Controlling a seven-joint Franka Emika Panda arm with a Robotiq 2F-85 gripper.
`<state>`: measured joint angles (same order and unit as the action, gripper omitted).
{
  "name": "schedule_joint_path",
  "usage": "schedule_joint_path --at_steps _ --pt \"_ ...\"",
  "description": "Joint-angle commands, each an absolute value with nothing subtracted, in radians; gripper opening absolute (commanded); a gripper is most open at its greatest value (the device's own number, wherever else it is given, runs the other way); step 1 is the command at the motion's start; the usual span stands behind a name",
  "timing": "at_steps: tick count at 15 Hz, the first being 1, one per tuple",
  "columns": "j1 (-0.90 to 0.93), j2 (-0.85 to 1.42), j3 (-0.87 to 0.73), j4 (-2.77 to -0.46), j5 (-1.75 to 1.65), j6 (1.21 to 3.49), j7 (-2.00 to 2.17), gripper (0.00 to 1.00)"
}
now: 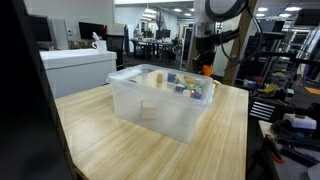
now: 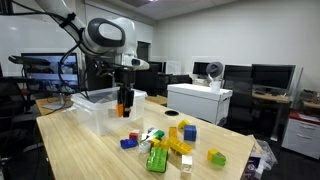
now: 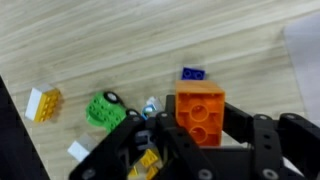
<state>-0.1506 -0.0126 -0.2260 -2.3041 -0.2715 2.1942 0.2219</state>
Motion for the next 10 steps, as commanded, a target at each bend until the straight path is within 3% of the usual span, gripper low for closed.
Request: schedule_joint_path --at_steps 1,10 --pt "-0.116 -0.098 -0.151 -2.227 -0.239 2.117 0.228 0.15" --pt "0.006 -0.108 -0.01 -2.249 -0.082 2.18 0.12 0.15"
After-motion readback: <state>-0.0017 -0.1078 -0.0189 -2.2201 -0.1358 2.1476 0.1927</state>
